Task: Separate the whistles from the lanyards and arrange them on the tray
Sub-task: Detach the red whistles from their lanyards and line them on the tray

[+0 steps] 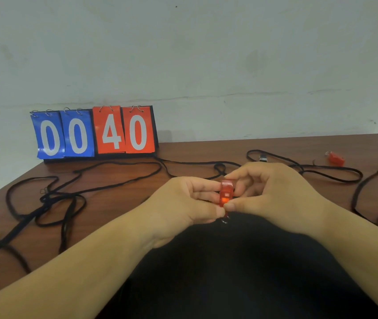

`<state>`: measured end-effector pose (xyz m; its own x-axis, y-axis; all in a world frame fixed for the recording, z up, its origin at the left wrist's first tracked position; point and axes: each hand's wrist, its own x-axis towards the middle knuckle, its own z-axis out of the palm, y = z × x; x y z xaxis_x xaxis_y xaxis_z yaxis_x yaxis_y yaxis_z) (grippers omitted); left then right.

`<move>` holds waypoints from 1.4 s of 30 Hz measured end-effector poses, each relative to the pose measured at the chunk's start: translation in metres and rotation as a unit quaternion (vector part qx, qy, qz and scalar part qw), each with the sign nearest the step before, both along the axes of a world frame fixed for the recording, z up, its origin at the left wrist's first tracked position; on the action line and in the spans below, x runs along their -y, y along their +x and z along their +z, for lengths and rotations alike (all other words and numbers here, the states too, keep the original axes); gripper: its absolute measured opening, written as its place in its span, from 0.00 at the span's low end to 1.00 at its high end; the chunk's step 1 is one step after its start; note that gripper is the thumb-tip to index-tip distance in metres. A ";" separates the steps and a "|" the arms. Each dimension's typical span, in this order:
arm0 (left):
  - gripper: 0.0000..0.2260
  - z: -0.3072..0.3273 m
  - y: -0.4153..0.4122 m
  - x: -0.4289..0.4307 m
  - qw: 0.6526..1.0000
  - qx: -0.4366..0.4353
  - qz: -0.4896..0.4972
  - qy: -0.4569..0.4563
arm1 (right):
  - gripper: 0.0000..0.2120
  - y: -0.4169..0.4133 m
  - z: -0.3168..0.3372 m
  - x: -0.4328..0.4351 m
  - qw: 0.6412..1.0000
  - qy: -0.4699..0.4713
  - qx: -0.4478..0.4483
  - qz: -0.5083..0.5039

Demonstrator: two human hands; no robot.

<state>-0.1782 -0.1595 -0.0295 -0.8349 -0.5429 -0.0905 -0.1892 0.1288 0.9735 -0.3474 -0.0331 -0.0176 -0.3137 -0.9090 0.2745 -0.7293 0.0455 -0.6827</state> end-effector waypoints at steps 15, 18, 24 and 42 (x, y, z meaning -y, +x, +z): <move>0.14 0.006 -0.009 -0.007 0.979 0.059 0.035 -0.190 | 0.02 -0.005 -0.001 0.003 0.983 0.030 0.177 -0.033; 0.13 0.017 -0.016 -0.005 0.972 0.094 0.023 -0.213 | 0.04 -0.010 0.000 0.002 0.972 0.041 0.225 -0.047; 0.13 0.022 -0.034 -0.017 0.940 0.173 0.005 -0.295 | 0.05 -0.027 -0.002 0.004 0.950 0.077 0.290 -0.086; 0.15 0.006 -0.060 -0.031 0.780 0.273 0.053 -0.560 | 0.20 -0.046 -0.011 0.009 0.985 0.165 -0.039 -0.034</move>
<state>-0.2384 -0.1282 -0.0234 -0.7835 -0.5994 0.1637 -0.6031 0.7970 0.0318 -0.3930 -0.0423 -0.0289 -0.3674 -0.9300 -0.0072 -0.7663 0.3071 -0.5644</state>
